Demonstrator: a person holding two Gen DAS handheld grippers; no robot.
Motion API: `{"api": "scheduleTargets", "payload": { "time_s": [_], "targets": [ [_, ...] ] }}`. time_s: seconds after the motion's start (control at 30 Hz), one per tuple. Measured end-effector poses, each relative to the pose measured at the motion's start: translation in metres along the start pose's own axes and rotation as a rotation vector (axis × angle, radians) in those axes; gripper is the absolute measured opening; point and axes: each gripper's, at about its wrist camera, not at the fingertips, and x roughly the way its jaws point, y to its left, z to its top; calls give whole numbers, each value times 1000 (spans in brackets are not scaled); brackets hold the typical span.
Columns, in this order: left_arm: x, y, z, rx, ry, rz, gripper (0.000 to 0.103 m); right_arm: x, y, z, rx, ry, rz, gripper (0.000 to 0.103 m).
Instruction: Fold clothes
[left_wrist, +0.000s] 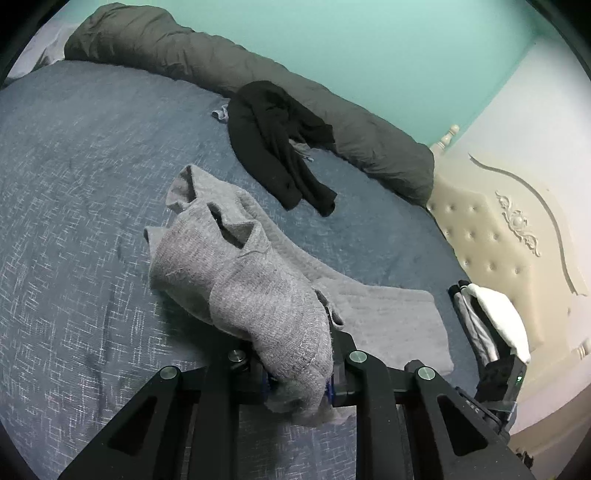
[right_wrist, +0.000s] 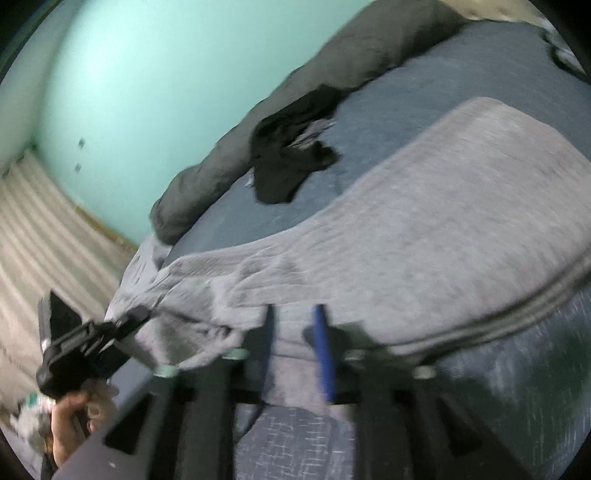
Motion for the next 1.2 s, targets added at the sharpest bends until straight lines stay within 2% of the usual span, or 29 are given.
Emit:
{"api": "scheduleTargets", "payload": {
  "time_s": [0.17, 0.27, 0.47, 0.8, 0.97, 1.1, 1.13, 1.2],
  "targets": [
    [11, -6, 4, 14, -2, -4, 21, 20, 40, -3, -212, 75, -28, 44],
    [11, 0, 2, 13, 8, -3, 21, 32, 61, -7, -338, 96, -51, 50],
    [8, 14, -4, 7, 32, -6, 21, 59, 94, -22, -555, 144, -132, 51],
    [10, 21, -6, -6, 47, -48, 21, 100, 124, -30, -733, 187, -198, 51],
    [10, 24, -8, -15, 57, -49, 21, 112, 125, -30, -736, 185, -175, 51],
    [12, 24, -9, -18, 60, -45, 21, 123, 131, -31, -792, 202, -169, 50],
    [12, 24, -9, -19, 61, -44, 21, 125, 132, -30, -798, 210, -162, 48],
    [13, 25, -9, -20, 62, -42, 21, 129, 133, -31, -818, 226, -147, 33]
  ]
}}
